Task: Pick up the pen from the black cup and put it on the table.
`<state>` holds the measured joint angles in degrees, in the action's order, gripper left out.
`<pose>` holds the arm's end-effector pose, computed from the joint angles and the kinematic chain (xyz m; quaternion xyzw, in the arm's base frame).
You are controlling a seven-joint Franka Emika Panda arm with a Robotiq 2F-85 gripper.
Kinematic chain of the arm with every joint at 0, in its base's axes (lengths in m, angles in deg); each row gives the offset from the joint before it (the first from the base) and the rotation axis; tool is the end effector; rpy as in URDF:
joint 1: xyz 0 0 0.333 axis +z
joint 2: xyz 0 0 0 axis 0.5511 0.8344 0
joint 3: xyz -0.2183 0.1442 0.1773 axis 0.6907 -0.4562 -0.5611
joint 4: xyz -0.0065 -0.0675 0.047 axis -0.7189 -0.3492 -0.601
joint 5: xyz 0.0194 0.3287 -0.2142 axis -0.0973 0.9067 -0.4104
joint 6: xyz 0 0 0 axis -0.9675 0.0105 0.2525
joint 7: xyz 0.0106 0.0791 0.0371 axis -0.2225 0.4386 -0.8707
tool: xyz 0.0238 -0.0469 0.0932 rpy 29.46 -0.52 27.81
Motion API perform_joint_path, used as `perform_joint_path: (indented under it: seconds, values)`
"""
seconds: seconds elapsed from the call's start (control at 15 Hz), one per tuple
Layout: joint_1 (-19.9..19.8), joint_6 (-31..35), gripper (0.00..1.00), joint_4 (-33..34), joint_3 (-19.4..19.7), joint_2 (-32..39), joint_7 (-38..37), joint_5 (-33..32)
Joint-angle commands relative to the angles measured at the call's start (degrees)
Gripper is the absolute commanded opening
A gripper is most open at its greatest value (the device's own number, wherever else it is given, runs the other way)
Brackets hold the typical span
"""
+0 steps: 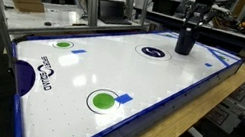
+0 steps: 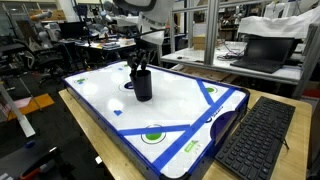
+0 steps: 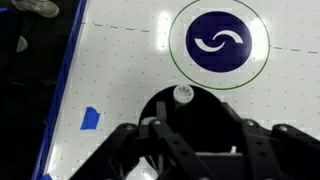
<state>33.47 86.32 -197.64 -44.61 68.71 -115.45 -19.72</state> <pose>0.5552 0.0037 0.2947 -0.7178 0.6478 0.1826 0.1781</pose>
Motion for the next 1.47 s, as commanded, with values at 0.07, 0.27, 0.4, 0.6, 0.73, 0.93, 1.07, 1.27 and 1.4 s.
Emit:
perform_joint_path:
  seconds: [0.07,0.27,0.4,0.6,0.73,0.93,1.07,1.27,1.4]
  values:
    - [-0.6,-0.4,0.62,0.6,-0.1,0.6,-0.3,1.8]
    - [-0.7,-0.2,0.36,0.6,-0.1,1.4,0.0,2.2]
    - [-0.7,-0.2,0.38,0.6,-0.1,2.0,0.0,2.6]
    - [-0.5,-0.4,0.54,0.8,-0.2,2.6,-0.1,2.9]
    - [-0.4,-0.5,0.61,0.9,-0.3,2.8,0.0,3.1]
    - [-0.1,-0.7,0.40,1.1,-0.6,2.9,0.1,3.5]
    - [0.0,-0.8,0.19,1.2,-0.7,3.0,0.2,3.9]
    - [-0.1,-1.0,0.02,1.1,-0.9,3.0,0.5,4.4]
    - [-0.3,-1.1,0.05,1.0,-0.8,2.8,0.7,4.7]
